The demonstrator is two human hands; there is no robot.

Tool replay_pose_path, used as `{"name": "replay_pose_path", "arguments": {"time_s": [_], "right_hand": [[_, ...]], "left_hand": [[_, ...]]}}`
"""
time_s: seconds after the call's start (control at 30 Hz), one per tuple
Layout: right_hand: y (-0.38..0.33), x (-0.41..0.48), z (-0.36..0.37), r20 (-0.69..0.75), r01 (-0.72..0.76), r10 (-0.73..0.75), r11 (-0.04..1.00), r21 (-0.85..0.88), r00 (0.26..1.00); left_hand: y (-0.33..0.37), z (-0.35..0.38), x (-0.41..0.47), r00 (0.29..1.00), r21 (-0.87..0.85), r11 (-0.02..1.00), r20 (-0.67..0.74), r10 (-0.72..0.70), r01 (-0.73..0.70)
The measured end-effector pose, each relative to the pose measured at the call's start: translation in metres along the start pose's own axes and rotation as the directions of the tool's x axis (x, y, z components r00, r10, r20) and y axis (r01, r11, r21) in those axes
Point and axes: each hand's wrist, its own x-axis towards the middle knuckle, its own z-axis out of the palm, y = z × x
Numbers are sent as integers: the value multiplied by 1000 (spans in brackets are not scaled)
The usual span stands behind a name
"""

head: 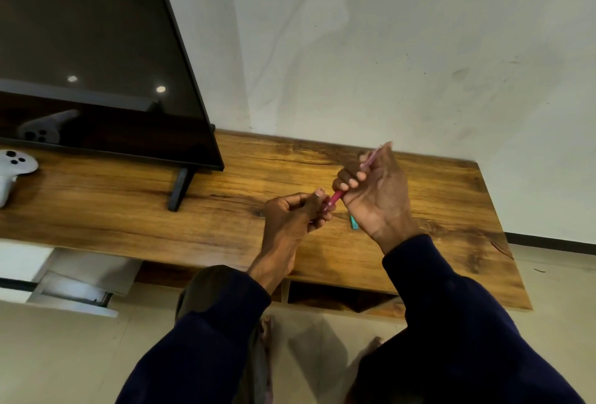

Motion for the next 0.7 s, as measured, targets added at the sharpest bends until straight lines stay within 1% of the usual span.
{"name": "replay_pose_path", "arguments": {"time_s": [0.1, 0.2, 0.47, 0.7], "right_hand": [[-13, 2, 2, 15, -15, 14, 996, 86, 1000], [-24, 2, 1, 15, -27, 26, 992, 120, 1000], [-30, 0, 9, 19, -30, 29, 998, 60, 999], [-33, -1, 16, 80, -40, 40, 999, 5, 996]], "left_hand": [[-4, 0, -2, 997, -82, 994, 24, -72, 74], [-6, -1, -7, 994, -133, 985, 55, -100, 106], [1, 4, -14, 991, -142, 983, 80, -108, 119], [5, 7, -15, 988, -160, 978, 105, -117, 133]]}}
